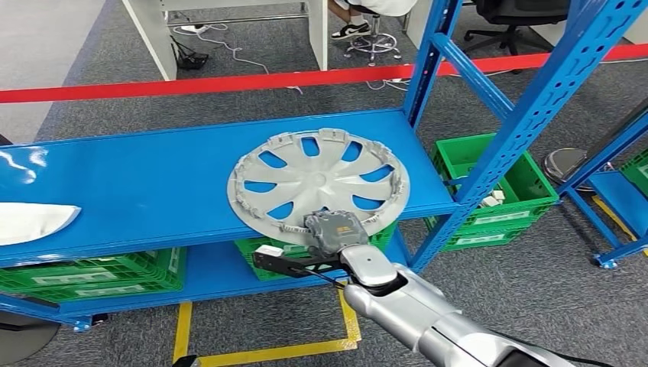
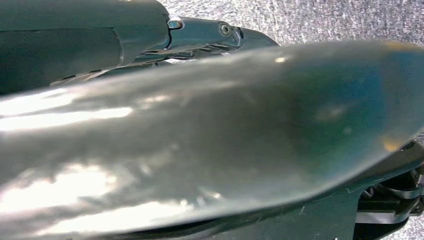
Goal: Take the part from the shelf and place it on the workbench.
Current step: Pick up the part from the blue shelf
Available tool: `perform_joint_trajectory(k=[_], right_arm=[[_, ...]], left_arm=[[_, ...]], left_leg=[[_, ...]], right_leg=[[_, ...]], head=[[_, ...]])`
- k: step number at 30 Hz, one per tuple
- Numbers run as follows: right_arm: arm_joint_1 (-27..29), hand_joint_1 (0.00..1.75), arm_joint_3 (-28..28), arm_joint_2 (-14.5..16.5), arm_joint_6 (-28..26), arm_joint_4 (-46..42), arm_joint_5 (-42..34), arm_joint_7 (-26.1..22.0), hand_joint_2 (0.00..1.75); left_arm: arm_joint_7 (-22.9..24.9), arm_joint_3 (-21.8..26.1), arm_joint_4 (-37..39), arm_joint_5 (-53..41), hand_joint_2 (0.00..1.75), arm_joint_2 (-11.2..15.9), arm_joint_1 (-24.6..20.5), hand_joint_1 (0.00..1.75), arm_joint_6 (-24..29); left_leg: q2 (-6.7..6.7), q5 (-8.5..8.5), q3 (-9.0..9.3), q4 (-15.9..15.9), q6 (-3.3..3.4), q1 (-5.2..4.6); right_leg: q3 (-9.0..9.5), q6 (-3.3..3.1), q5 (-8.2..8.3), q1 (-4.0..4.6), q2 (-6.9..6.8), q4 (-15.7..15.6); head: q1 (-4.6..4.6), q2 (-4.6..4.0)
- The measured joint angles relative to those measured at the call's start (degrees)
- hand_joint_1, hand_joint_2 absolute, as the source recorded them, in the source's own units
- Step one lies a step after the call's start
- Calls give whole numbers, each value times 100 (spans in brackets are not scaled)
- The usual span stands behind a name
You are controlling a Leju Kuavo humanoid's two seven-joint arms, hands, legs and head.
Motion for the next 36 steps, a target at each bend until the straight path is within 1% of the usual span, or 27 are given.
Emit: perform_joint_trajectory(k=[3,6,12,18,22,26,28,30,31,34,35,36], right_arm=[[-76,175,-7,40,32,108,13,67,175],[-90,175,-31,58,-112,175,15,46,175],[3,175,-132,62,-498,193,-46,-232,175],[186,175,-317,55,-809,104,-408,-704,175],[365,175,-509,23,-944,-129,-898,-1197,175],[481,175,-663,-26,-991,-372,-1212,-1478,175],[583,175,-760,-64,-1055,-573,-1528,-1737,175],[739,175,-886,-132,-1136,-914,-1994,-2130,175],[827,175,-948,-179,-1153,-1127,-2232,-2328,175],[1093,175,-1097,-337,-1094,-1783,-2751,-2698,175],[1160,175,-1137,-379,-1046,-1954,-2868,-2749,175],[1212,175,-1170,-410,-994,-2086,-2974,-2792,175]], left_arm=[[-2,2,0,-1,0,1,1,0,-1],[-2,4,0,-2,0,3,3,0,5],[-22,19,0,-2,0,3,3,0,7],[-128,37,0,-40,0,3,4,0,15],[-227,28,0,-167,0,5,4,0,54],[-303,20,0,-208,0,7,3,0,86],[-400,10,0,-258,0,7,4,0,136],[-566,-15,0,-343,0,7,3,0,268],[-659,-31,0,-385,44,7,3,0,353],[-855,-72,0,-464,44,5,0,0,533],[-887,-86,0,-477,0,5,0,0,559],[-915,-100,0,-489,44,5,0,0,581]], left_leg=[[-1,-1,0,0,0,0],[-1,0,0,0,0,0],[-1,0,-2,0,0,-1],[0,6,-10,0,-5,0],[0,7,-10,0,-7,1],[0,6,-10,0,-8,2],[0,4,-10,0,-9,3],[0,3,-11,0,-10,3],[0,3,-11,0,-10,2],[0,2,-13,0,-9,1],[0,2,-14,0,-9,1],[0,2,-14,0,-9,1]], right_leg=[[-9,0,-2,0,-5,0],[-9,0,-1,0,-4,0],[-8,1,1,-1,-3,0],[37,-2,7,0,2,0],[36,-3,7,0,3,1],[8,-3,6,1,6,0],[-20,-4,3,1,5,0],[-27,-4,2,1,6,0],[-28,-4,2,1,6,0],[-27,-3,2,-1,6,0],[-27,-3,3,-1,6,0],[-28,-3,3,-1,6,-1]], head=[[-1,0],[0,0],[1,0],[0,0],[0,0],[-1,0],[0,0],[0,0],[0,0],[1,0],[0,0],[0,0]])
